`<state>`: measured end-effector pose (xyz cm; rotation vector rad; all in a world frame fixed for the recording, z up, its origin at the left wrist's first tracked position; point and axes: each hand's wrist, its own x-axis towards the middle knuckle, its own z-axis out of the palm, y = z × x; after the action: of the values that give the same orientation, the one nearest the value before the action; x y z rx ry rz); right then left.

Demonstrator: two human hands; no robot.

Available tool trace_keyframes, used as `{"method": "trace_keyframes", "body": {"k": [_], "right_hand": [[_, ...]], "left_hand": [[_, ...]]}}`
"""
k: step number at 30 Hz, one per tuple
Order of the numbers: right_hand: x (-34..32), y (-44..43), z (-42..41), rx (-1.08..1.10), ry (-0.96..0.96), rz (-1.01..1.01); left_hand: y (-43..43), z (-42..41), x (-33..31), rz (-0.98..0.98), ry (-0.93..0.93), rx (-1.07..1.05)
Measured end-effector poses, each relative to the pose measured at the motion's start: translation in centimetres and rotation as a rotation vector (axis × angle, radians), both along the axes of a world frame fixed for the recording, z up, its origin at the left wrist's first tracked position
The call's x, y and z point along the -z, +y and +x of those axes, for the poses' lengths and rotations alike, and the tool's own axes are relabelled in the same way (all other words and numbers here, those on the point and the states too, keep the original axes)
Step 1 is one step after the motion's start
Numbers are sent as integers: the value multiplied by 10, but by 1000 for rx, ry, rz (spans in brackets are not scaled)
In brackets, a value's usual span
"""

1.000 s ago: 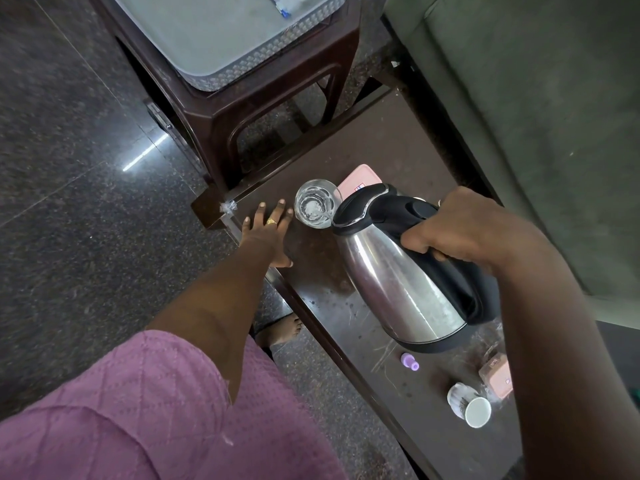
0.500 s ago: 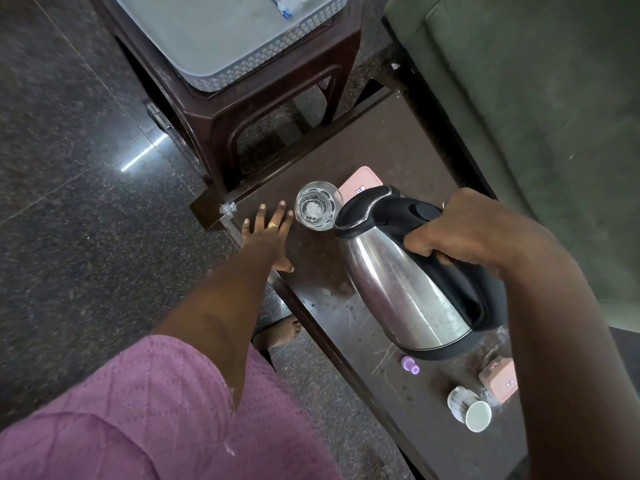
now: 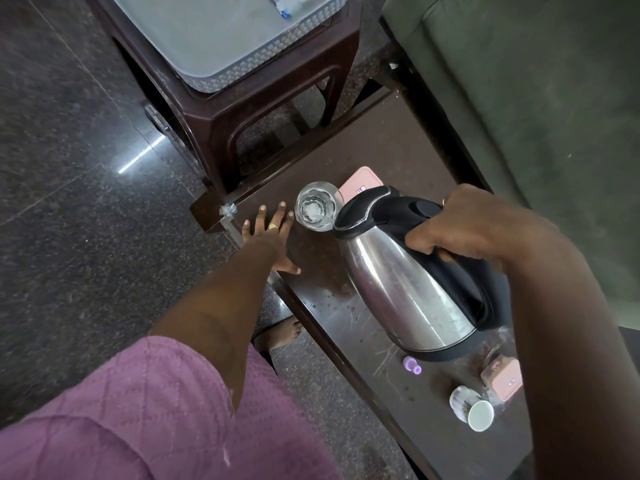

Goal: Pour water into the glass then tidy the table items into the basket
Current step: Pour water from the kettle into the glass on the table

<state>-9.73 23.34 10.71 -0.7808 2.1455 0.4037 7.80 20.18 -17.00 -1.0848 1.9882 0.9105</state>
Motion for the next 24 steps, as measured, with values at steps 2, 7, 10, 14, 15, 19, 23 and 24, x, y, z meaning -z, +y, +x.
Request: {"method": "trace_keyframes", "body": {"k": [2,7,10,14,15,19,23,24], "right_hand": [[-1,0,0,0,-2,8],[-1,-2,0,-10,4,13],[-3,-4,0,-9,3,14],[-5,-7,1,-11,0,14],[-5,-8,1,-14,-1,17],[-8,-10,2,-28,-1,29],[-9,-12,2,-19,-1,37],[-8,-12,2,-17,-2,38]], "left_hand": [[-1,0,0,7,-3,-1],[-1,0,0,12,-2,-1],[-1,0,-1,12,-2,0],[-1,1,-1,13,-5,1],[-1,1,-1,11,-3,0],[-1,1,-1,12,0,1],[-1,0,-2,15,-9,2],[-1,0,-1,15,-10,2]]}}
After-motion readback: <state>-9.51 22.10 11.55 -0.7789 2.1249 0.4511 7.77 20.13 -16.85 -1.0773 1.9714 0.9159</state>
